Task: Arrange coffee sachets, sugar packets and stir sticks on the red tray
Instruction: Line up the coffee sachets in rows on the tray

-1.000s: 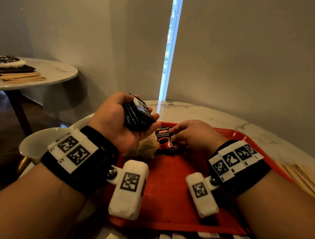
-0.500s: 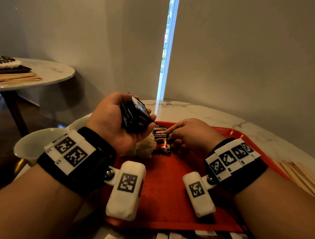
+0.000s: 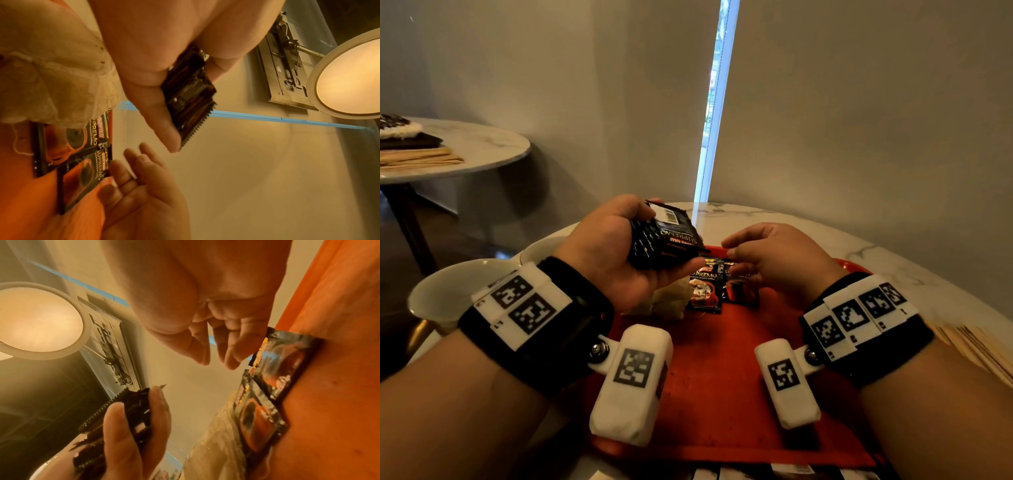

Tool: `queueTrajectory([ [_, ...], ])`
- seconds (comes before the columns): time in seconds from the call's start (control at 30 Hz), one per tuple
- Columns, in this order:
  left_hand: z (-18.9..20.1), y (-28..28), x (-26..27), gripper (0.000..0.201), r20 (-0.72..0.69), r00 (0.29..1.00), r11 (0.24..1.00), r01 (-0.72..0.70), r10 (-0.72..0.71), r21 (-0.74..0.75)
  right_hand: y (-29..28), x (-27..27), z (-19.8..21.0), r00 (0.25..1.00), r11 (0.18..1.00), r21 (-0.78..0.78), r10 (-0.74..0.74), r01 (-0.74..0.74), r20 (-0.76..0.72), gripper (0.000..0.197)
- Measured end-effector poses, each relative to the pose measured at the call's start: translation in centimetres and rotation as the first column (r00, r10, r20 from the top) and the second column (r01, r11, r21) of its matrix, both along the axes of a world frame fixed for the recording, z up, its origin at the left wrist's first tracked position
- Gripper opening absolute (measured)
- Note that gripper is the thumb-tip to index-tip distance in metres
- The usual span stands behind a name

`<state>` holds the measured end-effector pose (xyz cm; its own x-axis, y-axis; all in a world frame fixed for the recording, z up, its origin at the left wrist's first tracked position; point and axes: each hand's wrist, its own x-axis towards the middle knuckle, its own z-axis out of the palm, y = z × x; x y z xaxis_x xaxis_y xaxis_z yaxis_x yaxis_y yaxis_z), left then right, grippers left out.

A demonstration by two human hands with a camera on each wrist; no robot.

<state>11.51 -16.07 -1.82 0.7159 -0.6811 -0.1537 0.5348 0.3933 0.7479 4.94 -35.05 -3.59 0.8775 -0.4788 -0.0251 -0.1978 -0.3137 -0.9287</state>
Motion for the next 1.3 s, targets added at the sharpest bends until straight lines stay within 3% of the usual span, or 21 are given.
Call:
queueTrajectory([
  [0.17, 0.2, 0.0, -0.5, 0.023, 0.056, 0.998, 0.999, 0.034, -0.035, 0.016, 0.2, -1.1, 1.7, 0.968, 0.979, -0.106, 0.191, -0.175, 0.162, 0.037],
  [0.3, 0.2, 0.1, -0.6, 0.021, 0.043, 0.998, 0.998, 0.054, -0.055, 0.027, 1.1, -1.8, 2.8, 0.918, 0.926, -0.21, 0.353, -0.315, 0.179, 0.046],
  [0.43, 0.2, 0.0, -0.7, 0.02, 0.022, 0.999, 0.998, 0.03, -0.031, 0.057, 1.3, -2.3, 3.2, 0.897, 0.887, -0.343, 0.392, -0.309, 0.206, 0.041],
  [0.8, 0.3, 0.0, -0.8, 0.023, 0.024, 0.998, 0.997, 0.057, -0.059, 0.055, 0.5, -2.3, 2.8, 0.87, 0.888, -0.355, 0.402, -0.293, 0.285, 0.031],
  [0.93, 0.1, 0.0, -0.6, 0.024, -0.005, 0.996, 0.993, 0.084, -0.084, 0.082, 0.4, -2.2, 2.9, 0.839, 0.93, -0.327, 0.308, -0.166, 0.449, 0.02],
  [1.07, -0.1, -0.1, -0.3, 0.032, -0.032, 0.997, 0.993, 0.078, -0.076, 0.094, -1.7, -1.4, 2.4, 0.826, 1.0, -0.027, 0.02, -0.006, 0.563, 0.019],
  [1.2, 0.0, 0.0, -0.2, 0.038, -0.038, 0.998, 0.994, 0.061, -0.058, 0.088, -3.9, -0.6, 0.9, 0.923, 0.974, 0.195, -0.177, 0.114, 0.343, 0.018],
  [1.3, 0.1, 0.0, 0.0, 0.043, -0.041, 0.999, 0.998, 0.029, -0.026, 0.063, -5.2, -0.3, -0.9, 0.973, 0.958, 0.247, -0.185, 0.148, 0.134, 0.018],
])
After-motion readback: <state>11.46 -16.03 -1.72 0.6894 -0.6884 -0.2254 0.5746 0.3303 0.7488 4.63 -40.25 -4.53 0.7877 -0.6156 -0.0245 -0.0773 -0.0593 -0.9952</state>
